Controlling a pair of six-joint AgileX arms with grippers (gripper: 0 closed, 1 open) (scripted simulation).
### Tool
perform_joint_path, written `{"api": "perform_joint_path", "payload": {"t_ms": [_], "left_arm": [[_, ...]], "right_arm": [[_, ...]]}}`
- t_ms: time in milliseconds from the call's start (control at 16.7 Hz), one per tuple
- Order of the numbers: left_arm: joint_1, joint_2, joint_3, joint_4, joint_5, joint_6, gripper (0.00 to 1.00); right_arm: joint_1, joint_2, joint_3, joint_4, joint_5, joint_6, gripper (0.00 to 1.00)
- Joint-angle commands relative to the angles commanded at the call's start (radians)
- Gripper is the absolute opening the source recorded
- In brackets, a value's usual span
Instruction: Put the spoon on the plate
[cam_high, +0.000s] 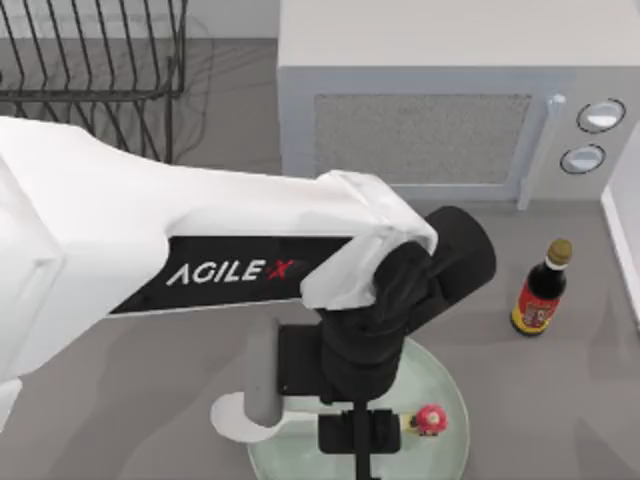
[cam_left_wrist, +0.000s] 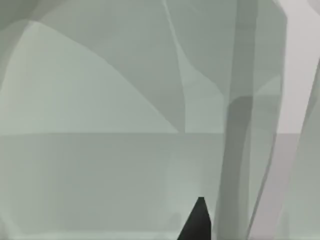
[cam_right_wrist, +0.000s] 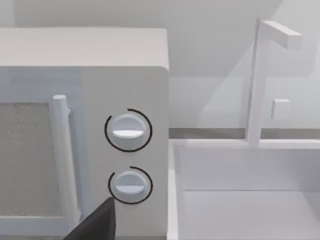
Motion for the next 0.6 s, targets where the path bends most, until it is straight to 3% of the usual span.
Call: {"api": "perform_joint_path", "payload": {"t_ms": [180, 600], "left_arm": [[0.000, 0.000, 0.000, 0.000, 0.000, 0.000, 0.00], [0.000, 0.000, 0.000, 0.000, 0.000, 0.000, 0.53]], "right_arm": [[0.000, 0.000, 0.000, 0.000, 0.000, 0.000, 1.00], [0.000, 0.000, 0.000, 0.000, 0.000, 0.000, 1.00]]}}
